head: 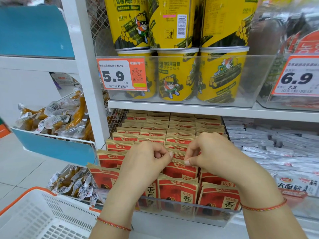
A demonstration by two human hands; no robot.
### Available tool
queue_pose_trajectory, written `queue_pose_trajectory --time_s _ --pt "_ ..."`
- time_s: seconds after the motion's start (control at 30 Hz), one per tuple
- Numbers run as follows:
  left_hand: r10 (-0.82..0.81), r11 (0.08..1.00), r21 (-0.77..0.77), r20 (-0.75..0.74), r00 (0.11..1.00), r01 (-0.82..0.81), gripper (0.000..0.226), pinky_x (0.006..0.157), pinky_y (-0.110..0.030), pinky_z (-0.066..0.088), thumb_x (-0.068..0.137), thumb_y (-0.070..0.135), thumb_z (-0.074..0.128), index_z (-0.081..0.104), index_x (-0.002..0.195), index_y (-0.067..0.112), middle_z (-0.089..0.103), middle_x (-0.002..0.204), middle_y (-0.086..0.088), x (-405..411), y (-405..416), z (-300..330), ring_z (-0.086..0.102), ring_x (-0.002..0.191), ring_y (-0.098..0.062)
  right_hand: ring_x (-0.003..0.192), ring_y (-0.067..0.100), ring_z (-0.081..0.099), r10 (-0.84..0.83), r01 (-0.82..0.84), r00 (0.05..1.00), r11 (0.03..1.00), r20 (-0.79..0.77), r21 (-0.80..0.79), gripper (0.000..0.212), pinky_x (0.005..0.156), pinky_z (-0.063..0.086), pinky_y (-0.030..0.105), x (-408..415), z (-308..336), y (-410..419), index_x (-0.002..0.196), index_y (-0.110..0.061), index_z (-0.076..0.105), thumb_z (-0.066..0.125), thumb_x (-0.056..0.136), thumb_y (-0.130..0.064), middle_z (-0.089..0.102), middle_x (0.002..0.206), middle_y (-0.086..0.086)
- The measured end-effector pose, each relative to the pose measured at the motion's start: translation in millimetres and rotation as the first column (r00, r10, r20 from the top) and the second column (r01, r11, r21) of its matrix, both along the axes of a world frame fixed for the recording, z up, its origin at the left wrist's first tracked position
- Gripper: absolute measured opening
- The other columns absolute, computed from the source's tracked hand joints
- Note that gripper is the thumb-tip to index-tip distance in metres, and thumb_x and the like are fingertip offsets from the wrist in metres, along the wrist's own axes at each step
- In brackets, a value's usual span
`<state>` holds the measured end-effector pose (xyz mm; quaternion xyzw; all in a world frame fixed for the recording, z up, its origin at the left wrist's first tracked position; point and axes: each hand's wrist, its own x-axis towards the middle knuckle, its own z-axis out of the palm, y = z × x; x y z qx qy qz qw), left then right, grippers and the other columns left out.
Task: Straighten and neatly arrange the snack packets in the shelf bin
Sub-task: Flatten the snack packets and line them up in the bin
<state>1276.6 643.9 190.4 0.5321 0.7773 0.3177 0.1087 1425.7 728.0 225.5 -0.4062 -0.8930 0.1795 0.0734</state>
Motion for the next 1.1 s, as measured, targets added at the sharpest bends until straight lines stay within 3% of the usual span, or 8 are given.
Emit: queue_pose_trajectory --time_s 0.13,0.27,0.47,0.57,0.67,0.87,1.0,1.1 --pt "0.009 1.000 0.022 -0.018 1.000 -0.009 0.016 0.057 -0.020 0.043 0.092 0.045 0.059 0.070 0.085 0.036 0.061 0.070 0.014 1 -3 1 0.055 0.063 -0.002 0.077 0.002 0.057 0.008 -0.007 0.998 1.000 -0.056 0.008 0.012 0.071 0.048 0.026 2 -1 -1 0.072 -0.034 0.071 0.070 0.082 -0.042 0.064 0.074 -0.017" --pt "0.070 0.965 0.242 0.147 0.987 -0.105 0.013 0.064 -0.020 0.042 0.093 0.039 0.057 0.069 0.088 0.036 0.065 0.076 0.017 -9 -10 8 0.055 0.079 0.008 0.067 -0.001 0.059 0.068 -0.081 0.981 0.995 -0.184 -0.063 0.026 0.068 0.052 0.027 7 16 -13 0.069 -0.031 0.070 0.073 0.069 -0.057 0.066 0.066 -0.015" --pt "0.085 0.926 0.330 0.296 0.951 -0.185 0.018 0.077 -0.040 0.054 0.092 0.029 0.057 0.073 0.086 0.035 0.069 0.077 0.008 -18 -12 8 0.062 0.077 -0.008 0.083 -0.001 0.060 0.195 -0.182 0.977 0.973 0.086 -0.138 0.026 0.080 0.052 0.029 -11 11 -34 0.086 -0.031 0.064 0.079 0.072 -0.045 0.066 0.083 -0.017" --pt "0.073 0.934 0.314 0.303 0.950 -0.172 0.018 0.076 -0.047 0.055 0.092 0.029 0.057 0.072 0.085 0.036 0.068 0.076 0.006 -15 -12 9 0.064 0.076 -0.017 0.085 0.006 0.055 0.177 -0.172 0.971 0.984 0.162 -0.046 0.014 0.072 0.043 0.024 -15 7 -36 0.080 -0.030 0.062 0.075 0.080 -0.037 0.059 0.081 -0.016" --pt "0.049 0.938 0.315 0.301 0.952 -0.148 0.018 0.072 -0.047 0.056 0.092 0.029 0.057 0.071 0.083 0.038 0.067 0.075 0.007 -16 -13 10 0.063 0.072 -0.020 0.071 -0.003 0.050 0.175 -0.181 0.975 0.983 0.138 0.029 0.017 0.059 0.036 0.018 -13 9 -35 0.070 -0.029 0.062 0.071 0.083 -0.036 0.056 0.070 -0.018" --pt "-0.100 0.956 0.293 0.398 0.912 -0.023 0.015 0.063 -0.019 0.053 0.094 0.033 0.057 0.072 0.091 0.033 0.070 0.077 0.016 -18 -17 13 0.063 0.068 0.002 0.079 0.006 0.059 0.083 -0.078 0.993 0.995 -0.085 0.067 0.022 0.072 0.048 0.030 -2 15 -24 0.066 -0.031 0.059 0.069 0.081 -0.044 0.060 0.070 -0.017" --pt "-0.270 0.959 0.205 0.439 0.857 0.197 0.040 0.089 -0.029 0.052 0.089 0.055 0.047 0.073 0.104 0.028 0.074 0.096 0.013 -14 -17 11 0.068 0.093 -0.003 0.082 0.013 0.059 0.021 0.027 0.952 0.988 -0.305 0.153 0.014 0.074 0.048 0.037 3 14 -14 0.075 -0.032 0.061 0.065 0.082 -0.043 0.064 0.075 -0.013" --pt "-0.326 0.944 0.201 0.458 0.827 0.262 0.036 0.093 -0.031 0.053 0.089 0.049 0.059 0.069 0.113 0.025 0.074 0.106 0.012 -7 -16 11 0.067 0.101 -0.004 0.076 0.005 0.059 0.051 0.119 0.787 0.965 -0.615 0.232 0.007 0.070 0.046 0.028 3 16 -16 0.076 -0.033 0.064 0.069 0.081 -0.035 0.066 0.073 -0.017"
